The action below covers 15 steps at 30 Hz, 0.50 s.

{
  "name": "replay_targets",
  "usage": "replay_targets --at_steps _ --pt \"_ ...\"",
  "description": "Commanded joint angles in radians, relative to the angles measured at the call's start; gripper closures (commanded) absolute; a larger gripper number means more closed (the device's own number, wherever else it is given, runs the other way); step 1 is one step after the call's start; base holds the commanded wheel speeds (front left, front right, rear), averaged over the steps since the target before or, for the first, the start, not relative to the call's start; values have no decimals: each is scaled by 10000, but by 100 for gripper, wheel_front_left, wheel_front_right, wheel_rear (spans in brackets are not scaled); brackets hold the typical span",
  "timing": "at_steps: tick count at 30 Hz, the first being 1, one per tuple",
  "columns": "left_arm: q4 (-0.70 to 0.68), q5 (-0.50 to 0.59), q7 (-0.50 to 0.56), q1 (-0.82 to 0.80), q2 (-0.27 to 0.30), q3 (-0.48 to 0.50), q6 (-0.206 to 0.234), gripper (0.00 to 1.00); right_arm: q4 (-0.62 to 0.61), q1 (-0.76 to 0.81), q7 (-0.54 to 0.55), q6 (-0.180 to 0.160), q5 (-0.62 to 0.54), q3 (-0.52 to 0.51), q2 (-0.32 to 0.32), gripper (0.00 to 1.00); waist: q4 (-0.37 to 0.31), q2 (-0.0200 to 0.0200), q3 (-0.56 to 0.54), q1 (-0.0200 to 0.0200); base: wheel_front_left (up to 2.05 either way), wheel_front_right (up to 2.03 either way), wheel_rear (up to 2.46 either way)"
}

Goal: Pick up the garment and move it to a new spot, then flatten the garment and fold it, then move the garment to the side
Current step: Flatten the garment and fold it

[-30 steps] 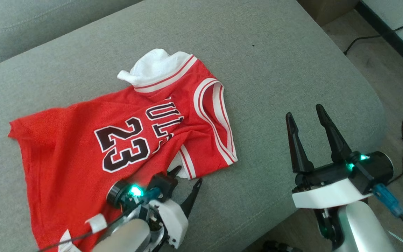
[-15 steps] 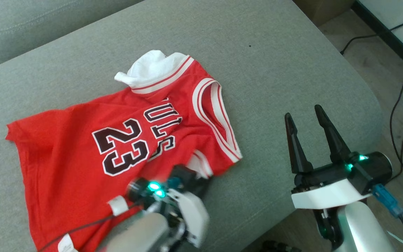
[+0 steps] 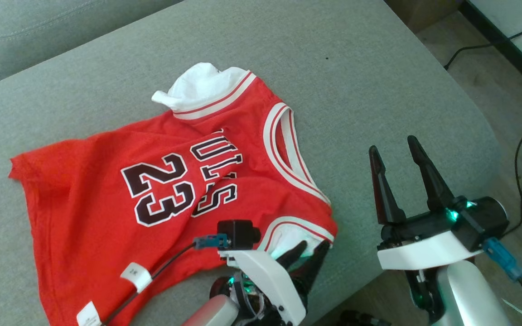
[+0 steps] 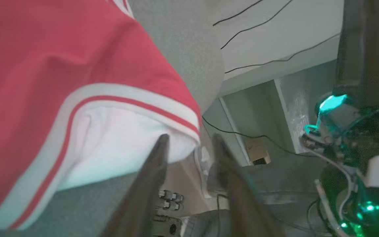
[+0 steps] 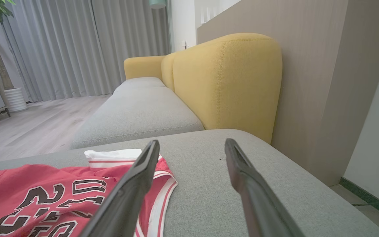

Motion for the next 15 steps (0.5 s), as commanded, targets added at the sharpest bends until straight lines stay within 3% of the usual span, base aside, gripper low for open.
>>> replay_targets --at_steps 1,4,7,10,15 --pt "-457 -132 -116 -249 -191 295 26 0 -285 -265 -107 77 77 219 -29 0 -4 0 15 0 0 0 0" --pt "-827 -645 -402 -216 -226 280 287 0 -278 -280 -107 77 97 209 -29 0 13 0 35 0 0 0 0" --pt "-1065 268 -1122 -758 -66 102 489 0 -280 -270 -107 77 74 151 -29 0 73 0 24 0 0 0 0" --pt "-1147 1382 -1514 -1045 599 -205 478 0 -294 -259 -107 77 78 110 -29 0 109 0 -5 0 0 0 0" --pt "-1525 2869 -1163 -1107 1895 -1274 362 0 -331 -219 -107 77 43 10 -29 0 257 0 40 0 0 0 0"
